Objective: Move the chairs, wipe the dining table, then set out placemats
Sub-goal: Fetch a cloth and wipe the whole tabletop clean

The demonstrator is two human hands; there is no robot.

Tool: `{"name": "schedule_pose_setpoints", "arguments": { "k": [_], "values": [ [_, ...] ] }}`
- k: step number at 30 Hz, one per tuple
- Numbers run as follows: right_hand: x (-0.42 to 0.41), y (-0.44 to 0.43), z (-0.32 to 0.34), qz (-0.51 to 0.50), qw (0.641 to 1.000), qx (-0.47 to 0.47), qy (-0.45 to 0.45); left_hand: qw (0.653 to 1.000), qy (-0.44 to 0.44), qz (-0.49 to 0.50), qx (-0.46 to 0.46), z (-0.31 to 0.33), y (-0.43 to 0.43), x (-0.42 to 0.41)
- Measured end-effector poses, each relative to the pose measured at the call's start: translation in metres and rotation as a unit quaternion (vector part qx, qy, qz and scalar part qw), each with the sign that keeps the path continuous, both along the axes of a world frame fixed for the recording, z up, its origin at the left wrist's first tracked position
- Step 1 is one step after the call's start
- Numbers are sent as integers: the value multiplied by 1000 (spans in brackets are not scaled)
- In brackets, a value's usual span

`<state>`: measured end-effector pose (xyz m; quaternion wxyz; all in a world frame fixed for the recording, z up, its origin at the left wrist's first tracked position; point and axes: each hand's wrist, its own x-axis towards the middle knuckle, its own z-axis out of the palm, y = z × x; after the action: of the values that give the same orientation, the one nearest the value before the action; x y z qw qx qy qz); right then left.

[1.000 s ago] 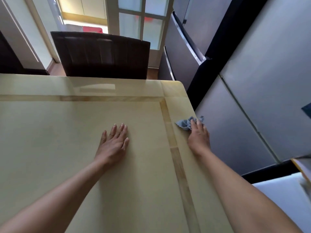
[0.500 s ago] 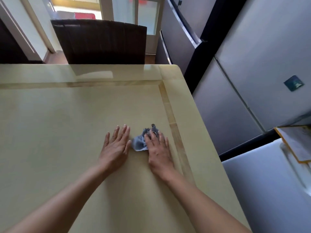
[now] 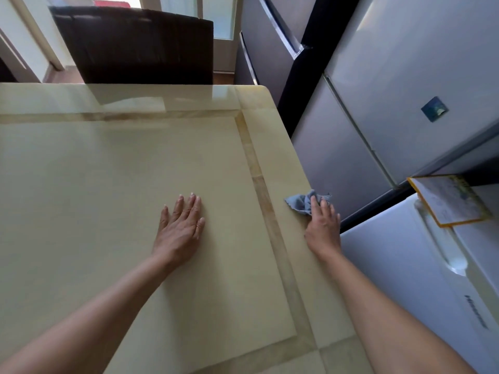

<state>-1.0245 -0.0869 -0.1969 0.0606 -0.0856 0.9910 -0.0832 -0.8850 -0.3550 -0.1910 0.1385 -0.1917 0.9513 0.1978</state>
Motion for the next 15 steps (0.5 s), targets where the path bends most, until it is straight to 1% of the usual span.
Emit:
{"name": "schedule_pose_setpoints", "arguments": {
  "k": [3, 7, 11, 15],
  "values": [
    [19, -8, 2, 8, 1000, 9, -7, 1000, -2, -5, 15, 3, -1, 0],
    [63, -45, 0, 70, 997, -15, 9, 1000, 12, -13, 13, 9, 8, 11],
    [126, -83, -1, 156, 987, -21, -18, 1000, 14, -21, 4, 7, 26, 42],
    [164, -83, 1, 238, 971, 7, -32, 1000, 12, -20, 1, 8, 40, 75]
  ]
}}
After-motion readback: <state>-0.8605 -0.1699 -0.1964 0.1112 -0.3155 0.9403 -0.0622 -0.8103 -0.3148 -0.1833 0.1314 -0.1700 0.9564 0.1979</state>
